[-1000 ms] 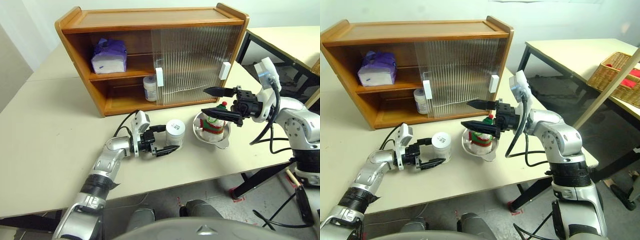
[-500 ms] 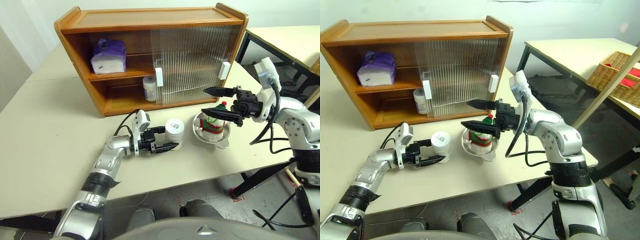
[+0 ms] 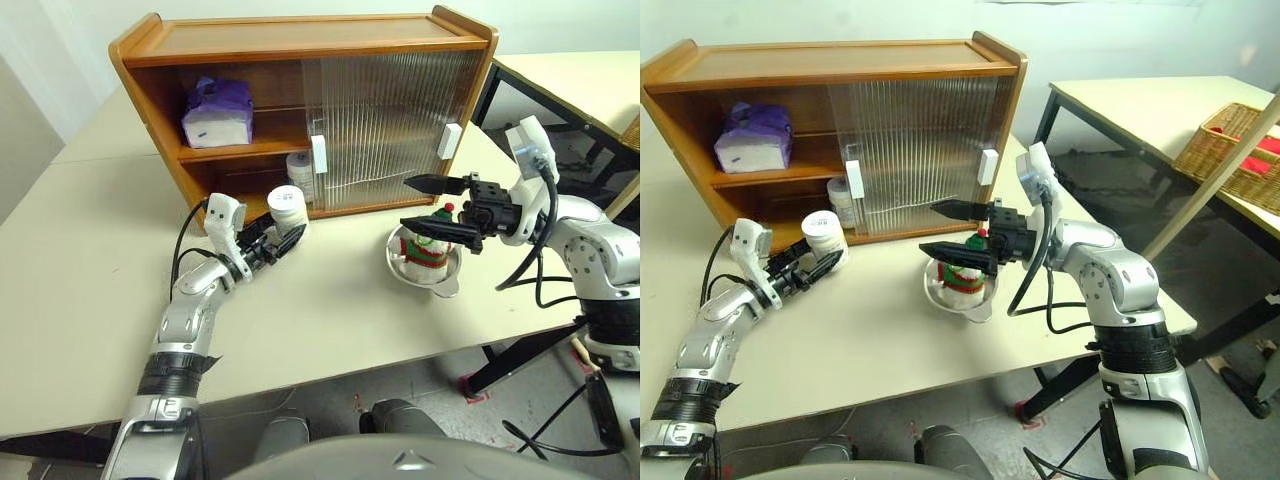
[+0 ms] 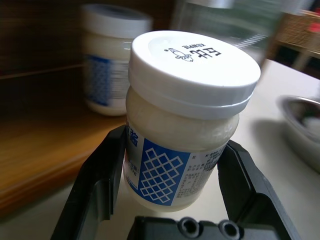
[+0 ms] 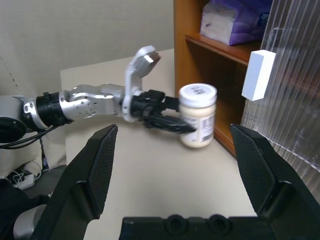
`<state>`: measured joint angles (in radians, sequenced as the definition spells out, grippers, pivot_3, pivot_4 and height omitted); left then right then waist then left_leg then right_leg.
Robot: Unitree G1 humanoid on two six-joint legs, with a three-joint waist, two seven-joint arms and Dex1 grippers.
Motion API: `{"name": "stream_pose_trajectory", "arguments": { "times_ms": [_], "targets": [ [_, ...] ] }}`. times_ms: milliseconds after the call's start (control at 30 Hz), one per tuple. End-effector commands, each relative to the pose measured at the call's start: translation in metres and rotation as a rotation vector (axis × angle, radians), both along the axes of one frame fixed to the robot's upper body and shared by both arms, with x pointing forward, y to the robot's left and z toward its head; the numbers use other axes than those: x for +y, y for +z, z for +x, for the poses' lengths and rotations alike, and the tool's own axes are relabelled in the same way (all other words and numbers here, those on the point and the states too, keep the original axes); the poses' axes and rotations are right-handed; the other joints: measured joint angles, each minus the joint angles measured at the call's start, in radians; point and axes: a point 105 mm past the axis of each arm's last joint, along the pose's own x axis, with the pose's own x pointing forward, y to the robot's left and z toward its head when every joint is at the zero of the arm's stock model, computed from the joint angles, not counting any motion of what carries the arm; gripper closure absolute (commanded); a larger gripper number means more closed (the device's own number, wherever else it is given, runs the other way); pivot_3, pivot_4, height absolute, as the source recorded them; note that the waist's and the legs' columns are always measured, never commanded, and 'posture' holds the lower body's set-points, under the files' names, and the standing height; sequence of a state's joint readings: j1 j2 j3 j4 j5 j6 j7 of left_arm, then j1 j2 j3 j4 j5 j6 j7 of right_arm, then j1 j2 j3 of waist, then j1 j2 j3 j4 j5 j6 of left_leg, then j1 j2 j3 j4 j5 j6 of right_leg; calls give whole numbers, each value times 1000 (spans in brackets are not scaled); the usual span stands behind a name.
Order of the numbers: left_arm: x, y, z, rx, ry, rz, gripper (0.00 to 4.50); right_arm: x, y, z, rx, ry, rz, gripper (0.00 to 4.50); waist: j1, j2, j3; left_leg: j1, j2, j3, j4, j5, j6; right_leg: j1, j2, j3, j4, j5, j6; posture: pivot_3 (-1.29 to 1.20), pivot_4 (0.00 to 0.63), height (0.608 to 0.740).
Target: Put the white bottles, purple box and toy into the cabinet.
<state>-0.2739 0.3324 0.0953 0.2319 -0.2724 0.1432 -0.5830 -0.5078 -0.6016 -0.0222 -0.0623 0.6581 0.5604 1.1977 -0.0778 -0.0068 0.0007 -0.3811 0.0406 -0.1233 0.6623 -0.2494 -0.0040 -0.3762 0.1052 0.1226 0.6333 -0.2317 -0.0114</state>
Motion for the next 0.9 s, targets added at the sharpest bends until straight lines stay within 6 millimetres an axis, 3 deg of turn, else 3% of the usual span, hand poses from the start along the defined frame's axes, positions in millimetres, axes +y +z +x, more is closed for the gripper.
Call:
{"name": "stream_pose_trajectory", "arguments": {
  "times_ms": [33, 900],
  "targets": [
    [11, 7, 13, -16, 106, -10, 1440, 1, 0, 0, -11, 5, -7, 0, 0, 0, 0, 0, 0, 0, 0, 0, 0, 0, 0, 0, 0, 0, 0, -119, 0, 740],
    [45, 5, 73, 6, 449, 41, 1440, 0, 0, -1, -7, -3, -11, 0, 2, -2, 1, 2, -1, 0, 4, 0, 0, 4, 0, 0, 0, 2, 3, -131, 0, 740]
  ]
}}
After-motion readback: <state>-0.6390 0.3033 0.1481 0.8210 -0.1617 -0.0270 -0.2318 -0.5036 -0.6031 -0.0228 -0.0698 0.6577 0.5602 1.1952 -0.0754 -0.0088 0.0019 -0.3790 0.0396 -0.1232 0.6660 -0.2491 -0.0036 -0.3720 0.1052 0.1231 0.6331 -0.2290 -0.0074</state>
